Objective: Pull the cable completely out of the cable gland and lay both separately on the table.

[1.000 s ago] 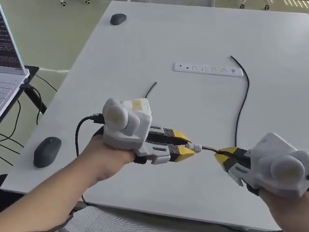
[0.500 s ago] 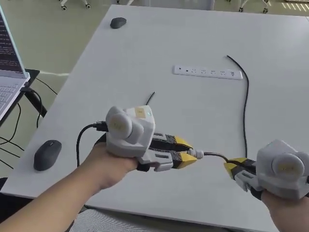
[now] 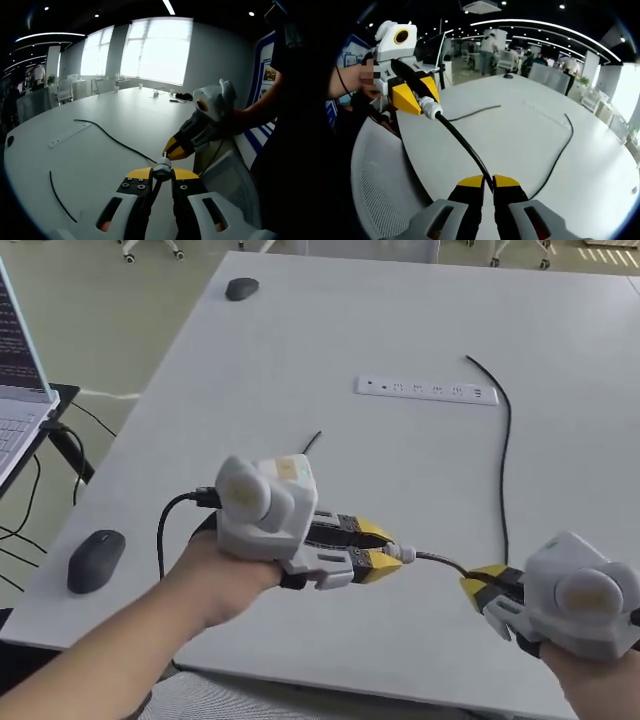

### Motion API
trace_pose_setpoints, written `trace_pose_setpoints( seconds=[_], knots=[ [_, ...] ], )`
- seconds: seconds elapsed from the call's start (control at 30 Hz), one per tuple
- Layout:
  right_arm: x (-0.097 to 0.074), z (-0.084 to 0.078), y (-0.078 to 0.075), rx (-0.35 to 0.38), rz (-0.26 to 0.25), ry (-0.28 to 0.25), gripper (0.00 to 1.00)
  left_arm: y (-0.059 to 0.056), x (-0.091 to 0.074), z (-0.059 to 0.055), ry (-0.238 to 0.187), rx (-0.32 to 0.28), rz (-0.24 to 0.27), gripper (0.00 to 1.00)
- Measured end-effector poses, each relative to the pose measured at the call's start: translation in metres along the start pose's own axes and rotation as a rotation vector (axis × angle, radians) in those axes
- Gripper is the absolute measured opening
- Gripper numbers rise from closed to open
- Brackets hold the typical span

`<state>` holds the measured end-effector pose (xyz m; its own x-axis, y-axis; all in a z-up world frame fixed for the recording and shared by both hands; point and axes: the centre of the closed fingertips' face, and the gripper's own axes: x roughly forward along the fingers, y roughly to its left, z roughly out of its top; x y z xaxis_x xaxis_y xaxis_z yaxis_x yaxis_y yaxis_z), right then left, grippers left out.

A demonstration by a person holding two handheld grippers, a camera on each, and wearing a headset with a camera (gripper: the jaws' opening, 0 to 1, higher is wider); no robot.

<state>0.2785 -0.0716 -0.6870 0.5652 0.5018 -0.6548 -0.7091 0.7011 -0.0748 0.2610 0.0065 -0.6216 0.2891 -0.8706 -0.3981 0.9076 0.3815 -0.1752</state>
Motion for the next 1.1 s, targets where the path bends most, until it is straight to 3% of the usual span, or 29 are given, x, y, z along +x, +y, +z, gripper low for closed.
trace_pose_setpoints(
  seconds=[0.23, 0.27, 0.33, 0.47, 0.57, 0.73, 1.1],
  knots=[
    [-0.014, 0.008, 0.002, -0.005, 0.005, -0.02, 0.12, -0.002, 0.0, 0.001, -0.001, 0.002, -0.005, 0.15],
    [-0.019, 0.017, 0.005, -0.026, 0.012, -0.055, 0.14, -0.002, 0.0, 0.0, 0.001, -0.003, -0.006, 0.15],
    [-0.025, 0.023, 0.008, -0.092, -0.003, -0.062, 0.16, -0.003, 0.0, -0.001, 0.006, -0.007, -0.01, 0.15],
    [-0.027, 0.038, 0.023, -0.2, 0.022, -0.091, 0.16, -0.006, 0.001, -0.003, 0.015, -0.006, -0.017, 0.15],
    [-0.024, 0.047, 0.034, -0.339, 0.027, -0.093, 0.15, -0.006, 0.003, -0.004, 0.02, -0.007, -0.019, 0.15],
    [-0.019, 0.054, 0.047, -0.432, 0.033, -0.092, 0.11, -0.007, 0.004, -0.003, 0.021, -0.01, -0.018, 0.15],
    [-0.015, 0.06, 0.053, -0.514, 0.039, -0.1, 0.03, -0.007, 0.006, -0.004, 0.027, -0.011, -0.018, 0.15]
  ],
)
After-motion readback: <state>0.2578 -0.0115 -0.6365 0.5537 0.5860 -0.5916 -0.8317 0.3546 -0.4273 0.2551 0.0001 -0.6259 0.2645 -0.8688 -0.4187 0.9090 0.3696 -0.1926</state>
